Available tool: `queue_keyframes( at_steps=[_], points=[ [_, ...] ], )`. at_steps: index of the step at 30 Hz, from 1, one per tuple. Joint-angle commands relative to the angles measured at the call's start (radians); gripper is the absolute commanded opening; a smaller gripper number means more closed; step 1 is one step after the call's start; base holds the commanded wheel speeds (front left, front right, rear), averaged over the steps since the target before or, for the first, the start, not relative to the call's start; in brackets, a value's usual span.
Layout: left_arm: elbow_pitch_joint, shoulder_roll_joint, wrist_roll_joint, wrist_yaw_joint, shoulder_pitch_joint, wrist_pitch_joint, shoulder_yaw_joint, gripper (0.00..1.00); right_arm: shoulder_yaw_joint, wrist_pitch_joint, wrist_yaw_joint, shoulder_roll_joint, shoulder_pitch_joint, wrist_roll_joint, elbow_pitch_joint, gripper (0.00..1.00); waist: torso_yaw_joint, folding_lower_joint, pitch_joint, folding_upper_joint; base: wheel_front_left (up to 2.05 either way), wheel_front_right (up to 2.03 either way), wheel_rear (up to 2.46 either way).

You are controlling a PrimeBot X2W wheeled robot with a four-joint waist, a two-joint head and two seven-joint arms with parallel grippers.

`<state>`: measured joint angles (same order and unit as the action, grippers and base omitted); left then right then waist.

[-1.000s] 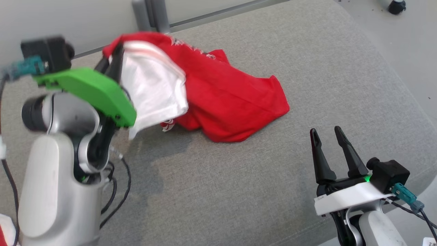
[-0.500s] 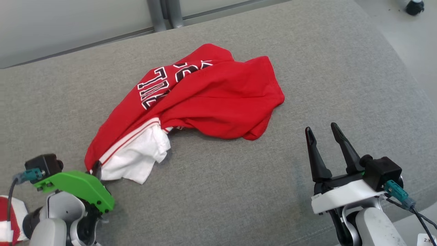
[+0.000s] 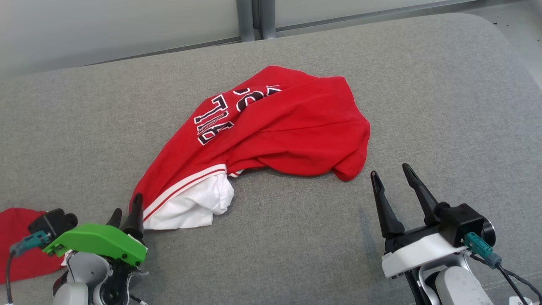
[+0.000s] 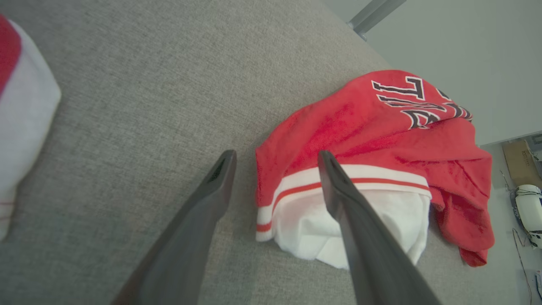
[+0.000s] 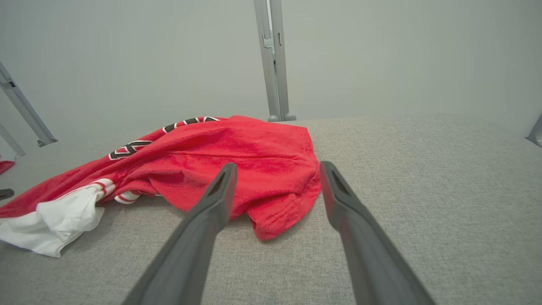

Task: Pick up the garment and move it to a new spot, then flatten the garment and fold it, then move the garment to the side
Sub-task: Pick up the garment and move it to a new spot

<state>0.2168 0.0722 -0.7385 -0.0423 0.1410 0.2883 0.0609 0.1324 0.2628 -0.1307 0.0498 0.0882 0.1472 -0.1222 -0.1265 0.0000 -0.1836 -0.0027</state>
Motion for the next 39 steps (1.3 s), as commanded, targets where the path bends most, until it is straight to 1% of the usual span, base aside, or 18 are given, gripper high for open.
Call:
queue_keyframes(
  at_steps=[1, 4, 5, 7, 9, 10, 13, 15, 17, 18, 20, 23, 31, 34, 39],
  points=[
    [-0.012, -0.003, -0.013, 0.004, -0.013, -0.013, 0.007, 1.0, 0.001, 0.003, 0.0, 0.002, -0.01, -0.007, -0.001, 1.0, -0.001, 0.0, 0.011, 0.0027, 0.0, 0.0, 0.0],
    [-0.068, -0.015, -0.055, 0.013, -0.08, -0.059, 0.003, 1.0, -0.007, 0.003, 0.0, 0.006, -0.03, -0.014, 0.004, 1.0, -0.004, 0.0, 0.028, 0.0027, 0.0, 0.0, 0.0],
    [-0.104, -0.015, -0.059, 0.032, -0.096, -0.097, -0.006, 1.0, -0.016, 0.003, 0.0, 0.008, -0.034, -0.019, 0.015, 1.0, -0.004, 0.0, 0.034, 0.0027, 0.0, 0.0, 0.0],
    [-0.167, -0.017, -0.065, 0.072, -0.129, -0.213, -0.018, 1.0, -0.048, 0.004, 0.0, 0.007, -0.042, -0.031, 0.061, 1.0, -0.002, 0.0, 0.045, 0.0027, 0.0, 0.0, 0.0],
    [-0.188, -0.02, -0.074, 0.097, -0.183, -0.29, -0.056, 1.0, -0.072, 0.003, 0.0, 0.005, -0.066, -0.044, 0.106, 1.0, 0.0, 0.0, 0.053, 0.0027, 0.0, 0.0, 0.0],
    [-0.198, -0.021, -0.052, 0.111, -0.189, -0.331, -0.075, 1.0, -0.082, 0.003, 0.0, 0.005, -0.076, -0.053, 0.126, 1.0, 0.001, 0.0, 0.056, 0.0027, 0.0, 0.0, 0.0],
    [-0.184, -0.004, 0.03, 0.13, -0.202, -0.425, -0.111, 1.0, -0.107, 0.003, 0.0, 0.004, -0.091, -0.078, 0.184, 1.0, 0.004, 0.0, 0.07, 0.0027, 0.0, 0.0, 0.0],
    [-0.16, -0.001, 0.058, 0.138, -0.217, -0.467, -0.123, 1.0, -0.124, 0.003, 0.0, 0.003, -0.113, -0.091, 0.213, 1.0, 0.003, 0.0, 0.087, 0.0027, 0.0, 0.0, 0.0],
    [-0.145, 0.025, 0.111, 0.14, -0.229, -0.501, -0.126, 1.0, -0.142, 0.003, 0.0, 0.003, -0.132, -0.107, 0.233, 1.0, 0.001, 0.0, 0.106, 0.0027, 0.0, 0.0, 0.0],
    [-0.138, 0.032, 0.131, 0.141, -0.236, -0.514, -0.13, 1.0, -0.151, 0.003, 0.0, 0.002, -0.137, -0.113, 0.243, 1.0, -0.001, 0.0, 0.111, 0.0027, 0.0, 0.0, 0.0],
    [-0.138, 0.065, 0.202, 0.148, -0.241, -0.538, -0.139, 1.0, -0.164, 0.003, 0.0, 0.002, -0.141, -0.124, 0.261, 1.0, -0.009, 0.0, 0.113, 0.0027, 0.0, 0.0, 0.0],
    [-0.131, 0.078, 0.27, 0.155, -0.273, -0.552, -0.138, 1.0, -0.183, 0.003, 0.0, 0.002, -0.152, -0.125, 0.279, 1.0, -0.019, 0.0, 0.12, 0.0027, 0.0, 0.0, 0.0],
    [-0.138, 0.056, 0.369, 0.166, -0.341, -0.554, -0.076, 1.0, -0.237, 0.003, 0.0, 0.002, -0.194, -0.138, 0.257, 1.0, -0.028, 0.0, 0.152, 0.0027, 0.0, 0.0, 0.0],
    [-0.139, 0.049, 0.409, 0.17, -0.359, -0.554, -0.062, 1.0, -0.241, 0.003, 0.0, 0.015, -0.2, -0.139, 0.24, 1.0, -0.026, 0.0, 0.161, 0.0027, 0.0, 0.0, 0.0],
    [-0.113, 0.049, 0.461, 0.173, -0.363, -0.554, -0.049, 1.0, -0.246, 0.003, 0.0, 0.044, -0.21, -0.144, 0.208, 1.0, -0.002, 0.0, 0.174, 0.0027, 0.0, 0.0, 0.0]
  ],
)
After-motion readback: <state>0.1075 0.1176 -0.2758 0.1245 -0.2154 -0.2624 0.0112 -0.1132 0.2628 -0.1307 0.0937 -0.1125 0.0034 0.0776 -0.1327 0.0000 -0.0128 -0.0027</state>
